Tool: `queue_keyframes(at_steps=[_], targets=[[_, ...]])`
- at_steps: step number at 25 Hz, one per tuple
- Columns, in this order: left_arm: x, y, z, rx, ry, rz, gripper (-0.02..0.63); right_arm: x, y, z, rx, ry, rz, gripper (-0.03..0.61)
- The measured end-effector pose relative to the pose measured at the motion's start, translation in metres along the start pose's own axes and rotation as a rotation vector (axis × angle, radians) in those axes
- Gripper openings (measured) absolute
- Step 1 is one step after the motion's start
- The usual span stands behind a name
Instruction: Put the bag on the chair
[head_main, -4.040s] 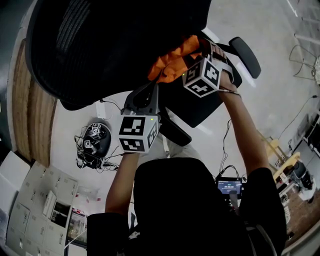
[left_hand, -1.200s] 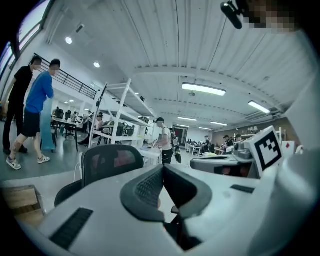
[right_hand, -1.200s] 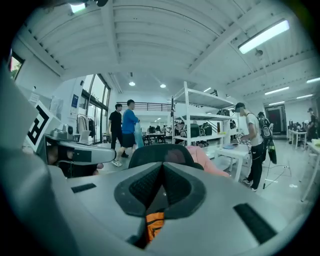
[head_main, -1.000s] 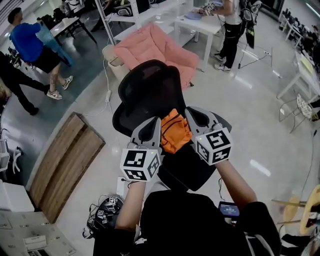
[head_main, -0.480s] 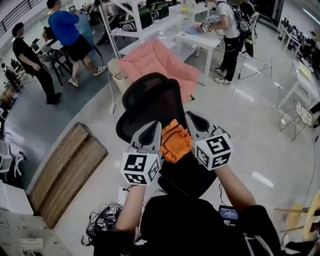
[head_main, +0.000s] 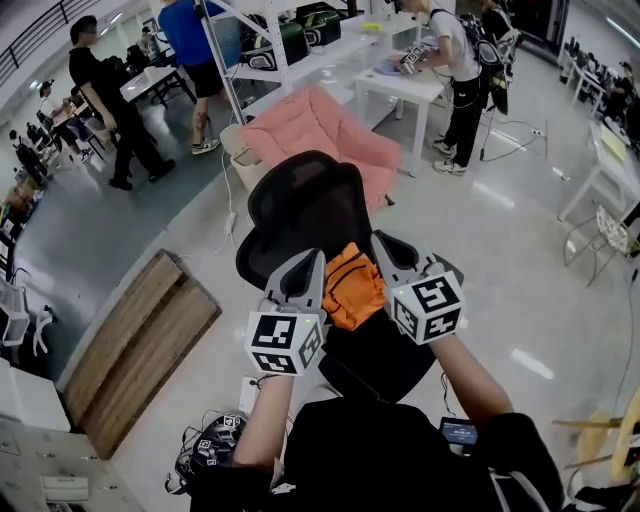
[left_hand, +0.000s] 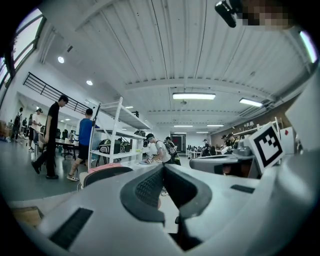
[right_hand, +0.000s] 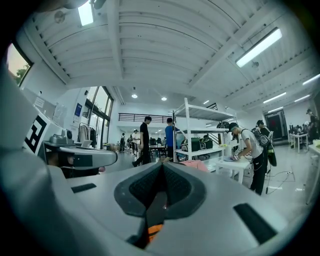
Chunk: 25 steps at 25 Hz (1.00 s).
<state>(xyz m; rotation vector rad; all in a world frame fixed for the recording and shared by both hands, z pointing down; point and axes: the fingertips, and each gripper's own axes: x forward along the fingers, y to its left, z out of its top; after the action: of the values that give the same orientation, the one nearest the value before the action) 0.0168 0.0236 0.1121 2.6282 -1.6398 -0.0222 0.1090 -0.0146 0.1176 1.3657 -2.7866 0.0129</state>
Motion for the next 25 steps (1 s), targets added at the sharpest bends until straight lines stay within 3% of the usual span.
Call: queue_keyframes(at_steps=[25], targets=[[-0.059, 0.027, 0.013, 0.011, -0.011, -0.068, 0.011, -0.007, 0.063, 0.002, -0.018, 0.005, -0.095, 0.002]])
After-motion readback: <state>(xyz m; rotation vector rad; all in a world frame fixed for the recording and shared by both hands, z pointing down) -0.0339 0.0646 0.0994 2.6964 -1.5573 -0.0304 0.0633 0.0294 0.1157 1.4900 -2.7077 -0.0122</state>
